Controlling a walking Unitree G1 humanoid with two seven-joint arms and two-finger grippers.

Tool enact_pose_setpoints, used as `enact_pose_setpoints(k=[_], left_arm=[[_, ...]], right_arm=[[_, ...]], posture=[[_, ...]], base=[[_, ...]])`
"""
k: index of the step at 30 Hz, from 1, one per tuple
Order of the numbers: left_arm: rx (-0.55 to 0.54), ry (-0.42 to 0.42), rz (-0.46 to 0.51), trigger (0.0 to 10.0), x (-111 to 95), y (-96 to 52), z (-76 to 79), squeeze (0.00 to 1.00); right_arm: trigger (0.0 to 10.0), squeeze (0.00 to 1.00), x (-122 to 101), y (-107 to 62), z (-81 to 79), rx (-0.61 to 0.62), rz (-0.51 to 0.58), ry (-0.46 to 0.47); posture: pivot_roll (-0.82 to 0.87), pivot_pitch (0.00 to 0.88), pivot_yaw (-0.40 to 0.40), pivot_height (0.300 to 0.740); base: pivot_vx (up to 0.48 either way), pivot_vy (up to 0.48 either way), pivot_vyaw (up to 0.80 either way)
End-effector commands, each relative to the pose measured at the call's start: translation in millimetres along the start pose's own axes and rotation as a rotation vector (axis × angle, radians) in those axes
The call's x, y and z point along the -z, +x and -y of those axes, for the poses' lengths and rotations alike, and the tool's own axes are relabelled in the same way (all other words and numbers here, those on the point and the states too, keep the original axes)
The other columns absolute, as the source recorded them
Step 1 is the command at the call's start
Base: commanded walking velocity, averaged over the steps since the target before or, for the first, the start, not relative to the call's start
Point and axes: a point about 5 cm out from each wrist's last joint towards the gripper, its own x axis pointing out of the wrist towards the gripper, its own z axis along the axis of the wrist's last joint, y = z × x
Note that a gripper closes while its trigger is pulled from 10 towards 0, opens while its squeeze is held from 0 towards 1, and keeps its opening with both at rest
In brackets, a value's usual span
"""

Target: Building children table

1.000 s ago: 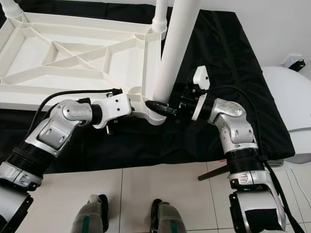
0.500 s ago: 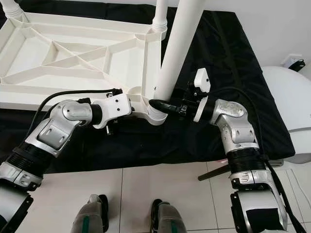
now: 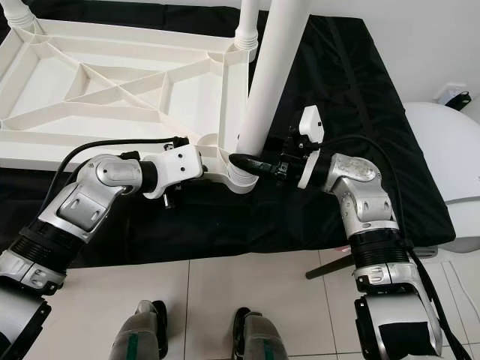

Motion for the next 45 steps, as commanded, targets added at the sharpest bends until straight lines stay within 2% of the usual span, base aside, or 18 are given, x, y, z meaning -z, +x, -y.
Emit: enact_pose_setpoints(k=[1, 16, 27, 45], left_arm=[[-0.015, 0.009, -0.021, 10.0, 2.6, -2.5, 1.0, 0.0], [-0.018, 0.001, -0.024, 10.0, 3.4, -3.8, 0.6, 0.0], [-0.017, -0.002, -0.023, 10.0, 3.3, -3.8, -0.2, 0.0], [-0.021, 0.0, -0.02, 10.0, 2.3, -2.1, -2.2, 0.0]], right_arm=[[10.0, 0.0, 8.8, 0.4, -5.7, 0.006, -0.008, 0.038], [10.0, 0.0, 16.2, 2.6, -9.3, 0.16, 0.022, 0.081], [10.0, 0.0, 11.4, 5.3, -21.1, 0.251, 0.097, 0.083], [10.0, 0.0, 6.1, 13.3, -39.9, 0.395, 0.159, 0.08]], posture=[[0.1, 0.223, -0.028, 0.74], [0.1, 0.243, -0.028, 0.74], [0.09, 0.249, -0.023, 0.74], [0.08, 0.239, -0.025, 0.74]], base=[[0.0, 0.0, 0.0], [0.0, 0.0, 0.0], [0.0, 0.0, 0.0], [0.0, 0.0, 0.0]])
